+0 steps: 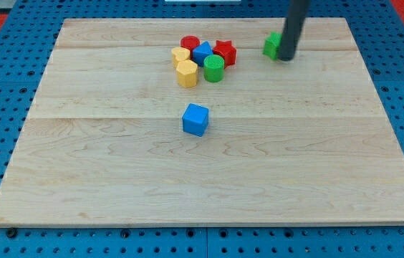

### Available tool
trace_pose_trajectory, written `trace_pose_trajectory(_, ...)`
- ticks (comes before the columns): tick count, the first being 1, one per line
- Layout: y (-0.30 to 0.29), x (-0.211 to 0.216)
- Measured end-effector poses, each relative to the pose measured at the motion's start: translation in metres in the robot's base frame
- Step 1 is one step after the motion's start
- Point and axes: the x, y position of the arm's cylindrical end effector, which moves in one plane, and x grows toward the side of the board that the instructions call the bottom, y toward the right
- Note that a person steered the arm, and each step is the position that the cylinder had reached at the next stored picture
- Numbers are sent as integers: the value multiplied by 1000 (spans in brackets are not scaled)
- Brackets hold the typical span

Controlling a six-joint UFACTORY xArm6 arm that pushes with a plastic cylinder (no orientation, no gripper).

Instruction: Nudge the green star towards left a bit

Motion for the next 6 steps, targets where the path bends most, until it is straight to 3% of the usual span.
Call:
trace_pose_trajectory(1, -22, -31)
trace_pose_trajectory(3, 54, -31)
trace_pose_trajectory(4, 41, -59)
trace_pose_trajectory(5, -15, -66)
trace_pose_trajectory(6, -4, -65)
